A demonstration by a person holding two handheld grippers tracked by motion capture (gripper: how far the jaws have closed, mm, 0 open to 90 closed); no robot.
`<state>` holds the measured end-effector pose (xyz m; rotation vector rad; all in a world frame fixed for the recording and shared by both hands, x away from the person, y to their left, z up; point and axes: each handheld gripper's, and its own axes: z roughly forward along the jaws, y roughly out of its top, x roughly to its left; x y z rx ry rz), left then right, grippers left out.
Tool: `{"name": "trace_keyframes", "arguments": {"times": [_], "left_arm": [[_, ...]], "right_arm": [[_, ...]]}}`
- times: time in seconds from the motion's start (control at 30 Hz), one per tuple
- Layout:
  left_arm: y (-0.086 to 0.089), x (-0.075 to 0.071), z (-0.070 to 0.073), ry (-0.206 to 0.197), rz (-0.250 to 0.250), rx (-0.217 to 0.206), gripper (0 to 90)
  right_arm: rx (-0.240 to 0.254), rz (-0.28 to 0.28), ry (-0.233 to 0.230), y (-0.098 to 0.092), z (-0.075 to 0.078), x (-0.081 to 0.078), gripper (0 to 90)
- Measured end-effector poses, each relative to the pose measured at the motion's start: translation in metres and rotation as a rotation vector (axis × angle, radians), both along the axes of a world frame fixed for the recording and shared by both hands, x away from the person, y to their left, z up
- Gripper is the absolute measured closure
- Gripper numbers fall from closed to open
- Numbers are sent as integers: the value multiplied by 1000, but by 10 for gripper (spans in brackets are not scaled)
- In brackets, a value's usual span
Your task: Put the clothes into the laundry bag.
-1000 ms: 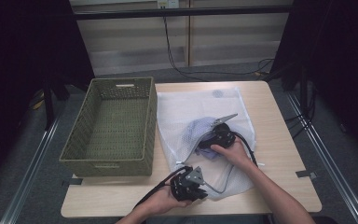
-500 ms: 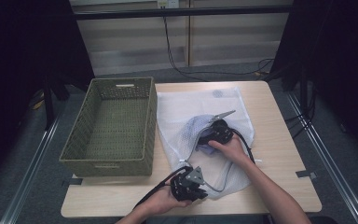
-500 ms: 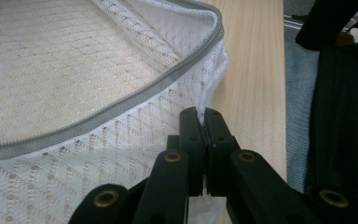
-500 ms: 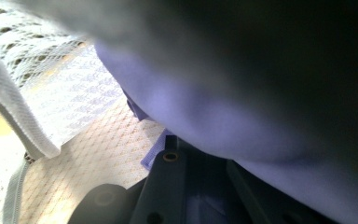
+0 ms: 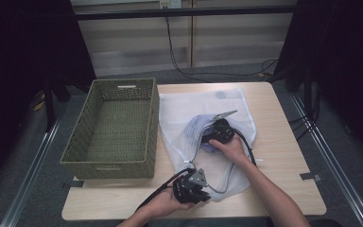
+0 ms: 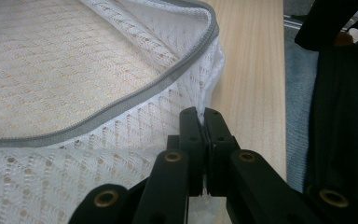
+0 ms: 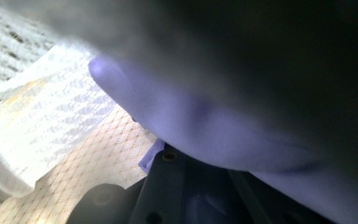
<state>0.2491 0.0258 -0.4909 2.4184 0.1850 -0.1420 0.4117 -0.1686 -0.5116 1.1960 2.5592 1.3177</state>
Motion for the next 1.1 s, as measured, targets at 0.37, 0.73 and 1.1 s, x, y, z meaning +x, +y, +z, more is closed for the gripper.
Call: {"name": "trace_keyframes", "arguments": {"times": [0.37,0.73,1.1], "left_arm": [[1,1,2,-1,-9,26,882],[1,0,1,10,7,17,882],[0,0,0,10,9,2,880]], "right_arm": [[54,95,-6,-9,15,-13,801],[89,175,-2,-49,31,-42,875],[62,226,68,-52,18,-43,899]]}}
